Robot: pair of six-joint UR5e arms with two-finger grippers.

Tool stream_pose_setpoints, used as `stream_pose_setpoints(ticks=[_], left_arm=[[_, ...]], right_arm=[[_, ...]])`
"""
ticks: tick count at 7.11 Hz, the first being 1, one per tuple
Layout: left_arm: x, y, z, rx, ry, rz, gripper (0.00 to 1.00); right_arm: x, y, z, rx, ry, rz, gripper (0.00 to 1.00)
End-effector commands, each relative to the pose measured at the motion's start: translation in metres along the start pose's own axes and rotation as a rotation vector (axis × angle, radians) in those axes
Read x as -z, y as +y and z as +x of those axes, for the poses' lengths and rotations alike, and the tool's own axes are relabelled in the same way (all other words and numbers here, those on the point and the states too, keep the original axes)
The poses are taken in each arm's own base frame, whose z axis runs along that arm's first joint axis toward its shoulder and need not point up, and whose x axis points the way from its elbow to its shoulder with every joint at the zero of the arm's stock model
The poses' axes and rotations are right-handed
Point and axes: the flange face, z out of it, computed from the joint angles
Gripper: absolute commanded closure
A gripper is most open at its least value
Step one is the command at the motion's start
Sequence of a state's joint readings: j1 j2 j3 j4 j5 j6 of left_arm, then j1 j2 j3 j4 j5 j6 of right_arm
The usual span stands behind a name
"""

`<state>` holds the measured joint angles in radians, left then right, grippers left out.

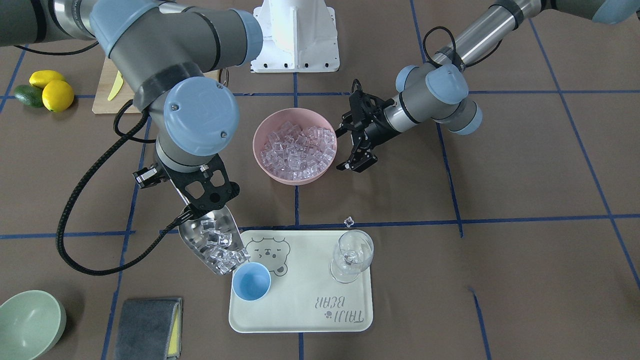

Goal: Put ice in cup with scoop
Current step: 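Tip the scoop over the small blue cup to pour the ice in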

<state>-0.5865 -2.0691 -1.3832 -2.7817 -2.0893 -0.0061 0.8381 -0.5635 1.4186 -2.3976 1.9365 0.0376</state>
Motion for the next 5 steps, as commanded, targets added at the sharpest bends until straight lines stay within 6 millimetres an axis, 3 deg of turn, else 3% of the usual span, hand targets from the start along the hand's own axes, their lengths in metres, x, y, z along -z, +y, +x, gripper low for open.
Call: stream_pose_setpoints(ticks=[1,5], left_arm=[[0.001,-0.001,0.000,-0.005,-0.001,0.009,0.00],[0.001,-0.001,0.000,-0.005,-0.001,0.009,0.00]], right_arm=[[-0.002,-0.006,0.008,-0.002,0.012,-0.025,1.00],[0.018,-0.004,0.004,0.045,0.031,-0.075,1.00]])
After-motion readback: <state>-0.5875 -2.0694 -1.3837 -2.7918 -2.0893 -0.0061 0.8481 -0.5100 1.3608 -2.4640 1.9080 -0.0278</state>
